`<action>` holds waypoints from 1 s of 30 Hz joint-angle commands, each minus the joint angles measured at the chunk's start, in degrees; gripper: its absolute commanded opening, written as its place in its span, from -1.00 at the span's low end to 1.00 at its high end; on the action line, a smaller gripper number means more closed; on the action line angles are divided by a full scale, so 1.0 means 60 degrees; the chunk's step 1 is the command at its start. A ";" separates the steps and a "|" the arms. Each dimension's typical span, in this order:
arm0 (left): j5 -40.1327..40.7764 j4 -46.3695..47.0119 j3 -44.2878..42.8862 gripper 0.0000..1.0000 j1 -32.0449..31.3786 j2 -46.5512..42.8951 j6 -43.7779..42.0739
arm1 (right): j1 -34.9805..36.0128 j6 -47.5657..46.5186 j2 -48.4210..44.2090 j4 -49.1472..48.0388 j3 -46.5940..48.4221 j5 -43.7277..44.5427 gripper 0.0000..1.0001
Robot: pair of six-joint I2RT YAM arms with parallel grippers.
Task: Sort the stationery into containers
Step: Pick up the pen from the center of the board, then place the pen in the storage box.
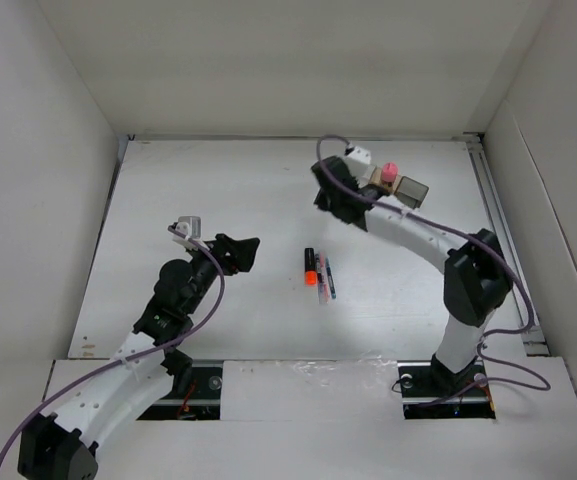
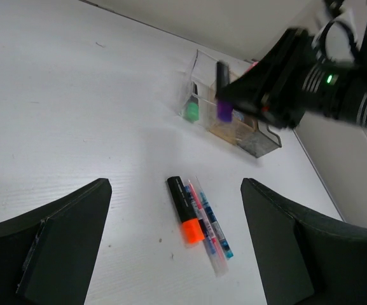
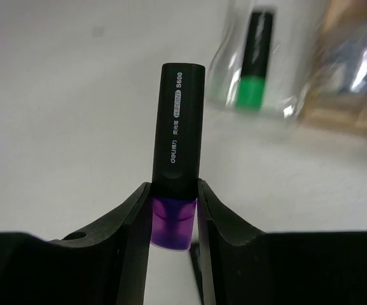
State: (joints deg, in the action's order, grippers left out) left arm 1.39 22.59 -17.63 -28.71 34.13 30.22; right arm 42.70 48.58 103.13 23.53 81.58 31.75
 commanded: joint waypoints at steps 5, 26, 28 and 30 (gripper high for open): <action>-0.0378 0.0321 -0.0431 0.61 0.0024 0.0142 -0.0158 | -0.2222 -0.1738 0.0403 0.0369 0.1811 -0.1232 -0.69; -0.0466 0.0527 -0.0329 0.61 0.0024 0.0230 -0.0158 | -0.3337 -0.2368 0.2543 0.1572 0.3820 -0.0970 -0.66; -0.0350 0.0527 -0.0242 0.61 0.0024 0.0230 -0.0158 | -0.3337 -0.2456 0.2543 0.1572 0.3820 -0.0970 -0.61; -0.0349 0.0527 -0.0241 0.61 0.0024 0.0230 -0.0158 | -0.3337 -0.2457 0.2660 0.1674 0.3937 -0.0970 -0.53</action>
State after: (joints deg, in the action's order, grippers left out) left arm -0.64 22.94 -17.76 -28.71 35.57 30.22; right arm 22.20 34.96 120.68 34.30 104.09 25.63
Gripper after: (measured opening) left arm 0.806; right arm 0.359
